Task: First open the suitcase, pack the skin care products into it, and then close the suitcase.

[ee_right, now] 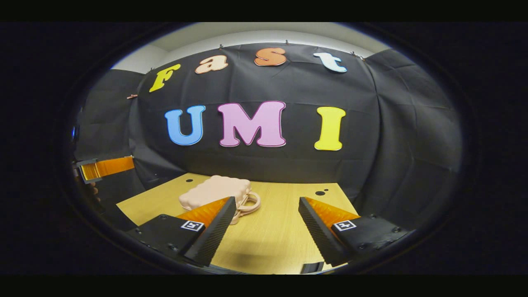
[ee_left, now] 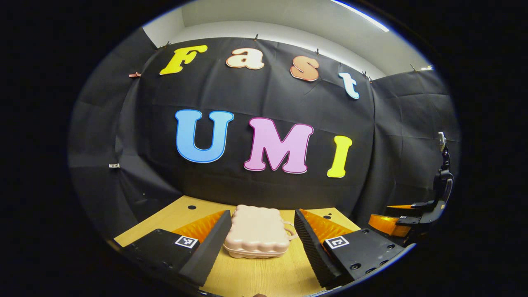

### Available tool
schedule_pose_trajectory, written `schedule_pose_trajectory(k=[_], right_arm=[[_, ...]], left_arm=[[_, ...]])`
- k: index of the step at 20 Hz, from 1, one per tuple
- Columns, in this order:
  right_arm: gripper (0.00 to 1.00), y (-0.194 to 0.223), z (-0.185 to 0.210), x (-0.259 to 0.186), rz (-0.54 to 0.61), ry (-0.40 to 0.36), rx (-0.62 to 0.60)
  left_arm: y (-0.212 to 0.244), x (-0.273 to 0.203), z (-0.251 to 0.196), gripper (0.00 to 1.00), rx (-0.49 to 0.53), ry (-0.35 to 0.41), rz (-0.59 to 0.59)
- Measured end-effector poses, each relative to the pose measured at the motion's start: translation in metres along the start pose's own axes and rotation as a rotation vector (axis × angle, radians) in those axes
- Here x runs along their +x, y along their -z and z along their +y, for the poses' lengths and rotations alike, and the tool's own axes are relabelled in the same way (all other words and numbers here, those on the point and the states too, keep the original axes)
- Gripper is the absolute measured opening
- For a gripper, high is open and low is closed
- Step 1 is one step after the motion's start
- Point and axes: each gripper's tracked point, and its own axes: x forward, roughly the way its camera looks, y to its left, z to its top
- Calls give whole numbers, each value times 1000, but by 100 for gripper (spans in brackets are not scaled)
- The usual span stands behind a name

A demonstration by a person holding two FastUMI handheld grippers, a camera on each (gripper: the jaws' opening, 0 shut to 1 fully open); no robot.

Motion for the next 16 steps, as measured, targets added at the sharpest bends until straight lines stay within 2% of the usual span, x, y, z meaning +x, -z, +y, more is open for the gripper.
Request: schedule_pose_trajectory(k=[2, 16], right_arm=[[97, -2, 1, -1, -7, -2, 1], [97, -1, 4, 5, 4, -8, 2]], left_arm=[[-1, 0, -3, 96, -21, 6, -1], [8, 8, -3, 96, -6, 4, 27]])
